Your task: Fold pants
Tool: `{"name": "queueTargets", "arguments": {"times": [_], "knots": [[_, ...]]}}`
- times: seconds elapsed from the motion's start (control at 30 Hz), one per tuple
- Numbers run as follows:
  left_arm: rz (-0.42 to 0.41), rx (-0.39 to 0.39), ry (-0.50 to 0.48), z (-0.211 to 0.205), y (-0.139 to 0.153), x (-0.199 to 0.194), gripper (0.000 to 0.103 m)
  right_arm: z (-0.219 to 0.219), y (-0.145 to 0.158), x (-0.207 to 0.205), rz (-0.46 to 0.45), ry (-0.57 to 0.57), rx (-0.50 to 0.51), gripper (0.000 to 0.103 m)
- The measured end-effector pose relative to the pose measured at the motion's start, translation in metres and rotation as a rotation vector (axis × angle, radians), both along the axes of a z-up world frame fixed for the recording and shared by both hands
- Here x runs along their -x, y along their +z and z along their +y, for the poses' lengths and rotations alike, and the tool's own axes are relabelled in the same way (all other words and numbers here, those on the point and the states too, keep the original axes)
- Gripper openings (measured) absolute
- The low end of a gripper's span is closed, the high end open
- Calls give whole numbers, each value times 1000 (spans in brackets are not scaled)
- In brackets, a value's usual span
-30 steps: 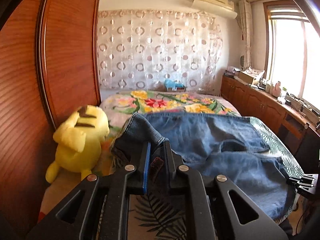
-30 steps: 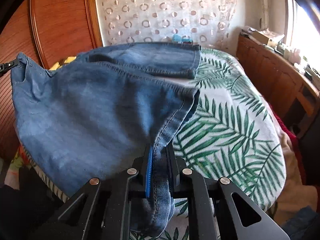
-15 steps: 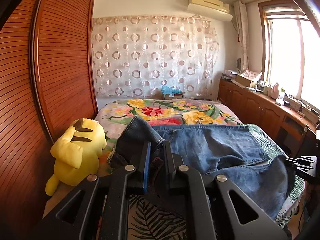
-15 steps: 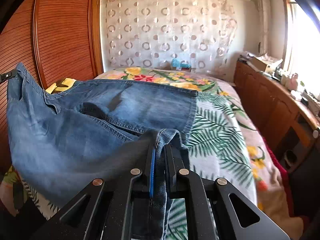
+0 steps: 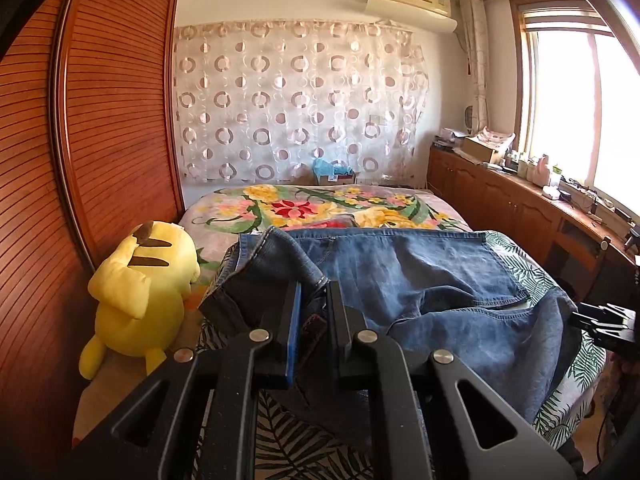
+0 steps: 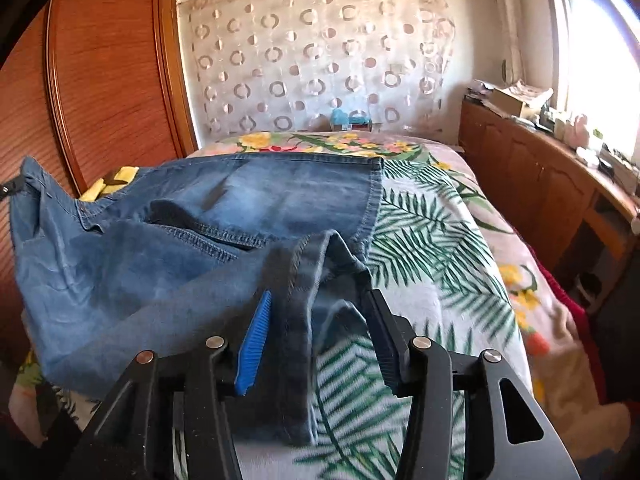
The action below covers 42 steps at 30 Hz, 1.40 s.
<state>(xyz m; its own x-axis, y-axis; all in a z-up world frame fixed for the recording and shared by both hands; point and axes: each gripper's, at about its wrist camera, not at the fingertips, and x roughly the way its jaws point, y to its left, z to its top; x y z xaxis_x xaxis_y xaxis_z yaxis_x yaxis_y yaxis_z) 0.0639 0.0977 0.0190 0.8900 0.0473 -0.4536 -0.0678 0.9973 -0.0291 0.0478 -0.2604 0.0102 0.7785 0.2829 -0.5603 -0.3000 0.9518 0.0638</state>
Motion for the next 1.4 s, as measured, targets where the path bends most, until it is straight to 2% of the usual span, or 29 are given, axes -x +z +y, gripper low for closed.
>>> {"name": "queueTargets", "arguments": {"times": [0.3,0.7,0.93,1.03,1.07,1.17,1.4], "knots": [[0,2,-2,-1,0,-1,13,-22,-12,46,55,14,-20,51],[1,0,-2,0,0,-1,13,-3,-37,36,127,75,4,51],[-1,1,5,2,0,-1,13,3,-42,31,98,93,12,51],[-3,2,11,5,0,-2,13,8,-44,29,101,127,10,21],[-4,3,14,7,0,-3,13,9,-43,29,103,138,4,17],[-12,4,25,10,4,-3,13,7,-33,36,67,150,-6,16],[-53,14,49,20,23,-5,13,-20,22,48,-63,139,-65,16]]}}
